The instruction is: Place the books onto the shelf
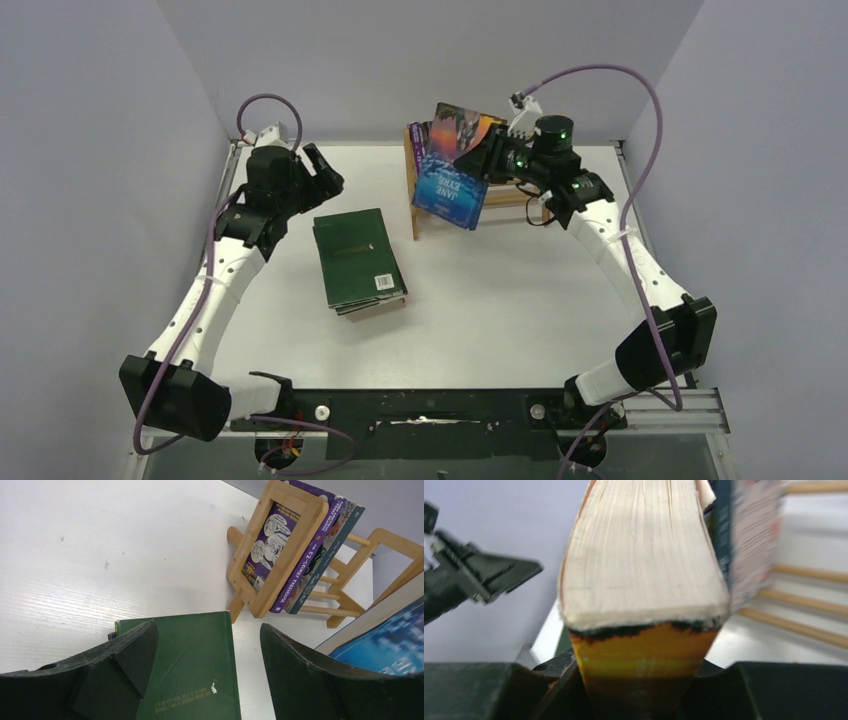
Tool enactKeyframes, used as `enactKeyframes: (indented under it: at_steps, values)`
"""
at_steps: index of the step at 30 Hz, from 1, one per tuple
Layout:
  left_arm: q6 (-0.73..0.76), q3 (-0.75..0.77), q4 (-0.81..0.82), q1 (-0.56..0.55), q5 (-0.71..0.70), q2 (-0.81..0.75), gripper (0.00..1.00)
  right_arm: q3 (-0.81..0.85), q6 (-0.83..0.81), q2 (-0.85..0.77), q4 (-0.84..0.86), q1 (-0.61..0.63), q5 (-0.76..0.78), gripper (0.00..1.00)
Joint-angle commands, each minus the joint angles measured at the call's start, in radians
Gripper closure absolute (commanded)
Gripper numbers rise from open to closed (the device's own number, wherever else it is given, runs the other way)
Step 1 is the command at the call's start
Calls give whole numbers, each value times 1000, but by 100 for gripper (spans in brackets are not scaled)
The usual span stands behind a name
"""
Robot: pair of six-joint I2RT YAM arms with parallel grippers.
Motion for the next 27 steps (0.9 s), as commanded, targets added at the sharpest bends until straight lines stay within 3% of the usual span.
enactKeyframes:
  at_steps: [1, 7, 15, 21, 27]
  values:
    - [13, -28, 37, 5, 38, -27, 26, 239, -219, -13, -110, -19, 275, 100]
    - [11, -49, 40, 8, 53, -28, 21, 423, -342, 82, -182, -28, 478, 100]
    - [8, -53, 38, 16, 67, -12, 18, 466, -422, 206, -163, -35, 615, 100]
    - [9, -64, 42, 22, 71, -12, 18, 454, -446, 299, -77, -36, 611, 100]
    - [11, -71, 32, 33, 70, -23, 18, 545, -442, 414, -92, -34, 592, 100]
